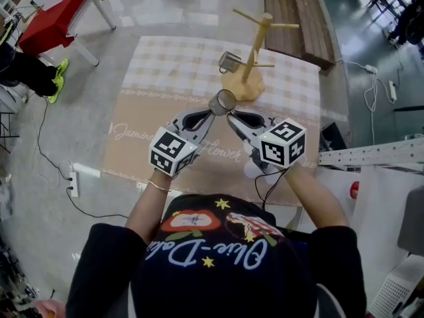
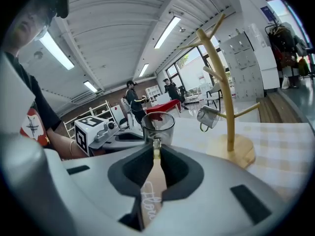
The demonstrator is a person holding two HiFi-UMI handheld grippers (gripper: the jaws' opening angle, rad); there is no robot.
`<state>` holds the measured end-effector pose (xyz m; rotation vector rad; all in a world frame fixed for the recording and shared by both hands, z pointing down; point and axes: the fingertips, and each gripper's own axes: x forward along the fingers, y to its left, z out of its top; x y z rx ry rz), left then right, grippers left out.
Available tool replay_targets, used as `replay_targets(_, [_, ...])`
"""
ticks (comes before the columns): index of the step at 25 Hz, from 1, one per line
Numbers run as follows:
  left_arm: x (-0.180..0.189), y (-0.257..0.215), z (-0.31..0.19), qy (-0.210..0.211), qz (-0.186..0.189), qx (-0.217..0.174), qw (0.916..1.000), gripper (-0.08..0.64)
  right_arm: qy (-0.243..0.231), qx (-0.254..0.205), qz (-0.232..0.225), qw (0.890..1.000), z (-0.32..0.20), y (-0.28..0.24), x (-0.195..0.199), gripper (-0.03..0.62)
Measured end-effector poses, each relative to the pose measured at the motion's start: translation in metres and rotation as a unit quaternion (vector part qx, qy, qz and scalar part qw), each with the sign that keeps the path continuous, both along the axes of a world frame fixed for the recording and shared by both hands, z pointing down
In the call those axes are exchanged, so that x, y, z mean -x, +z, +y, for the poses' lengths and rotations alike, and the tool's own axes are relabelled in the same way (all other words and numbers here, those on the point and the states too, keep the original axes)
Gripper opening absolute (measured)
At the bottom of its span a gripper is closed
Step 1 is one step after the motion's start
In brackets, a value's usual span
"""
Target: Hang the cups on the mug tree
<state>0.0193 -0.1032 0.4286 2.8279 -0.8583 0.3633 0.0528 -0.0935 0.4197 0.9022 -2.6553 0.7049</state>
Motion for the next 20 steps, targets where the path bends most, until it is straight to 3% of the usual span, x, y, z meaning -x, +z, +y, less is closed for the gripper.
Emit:
replay_targets(9, [0.012, -0.023, -0.017, -0.016, 0.029, -0.003, 0.9994, 0.009, 0.011, -0.008, -0.016, 1.000, -0.012, -0.022, 0.010, 0.049])
replay_targets(14, [0.013, -0.036, -0.024, -0.009, 0.028, -0.017, 0.9994, 0.009, 0.022, 0.004, -0.046, 0.999, -0.015, -0.035, 0.015, 0.049])
replay_targets(20, [0.013, -0.049, -0.031, -0.006, 0.021, -0.035, 0.9991, 0.009, 0.025, -0.009, -0.044, 0.999, -0.020, -0.048, 0.017, 0.049])
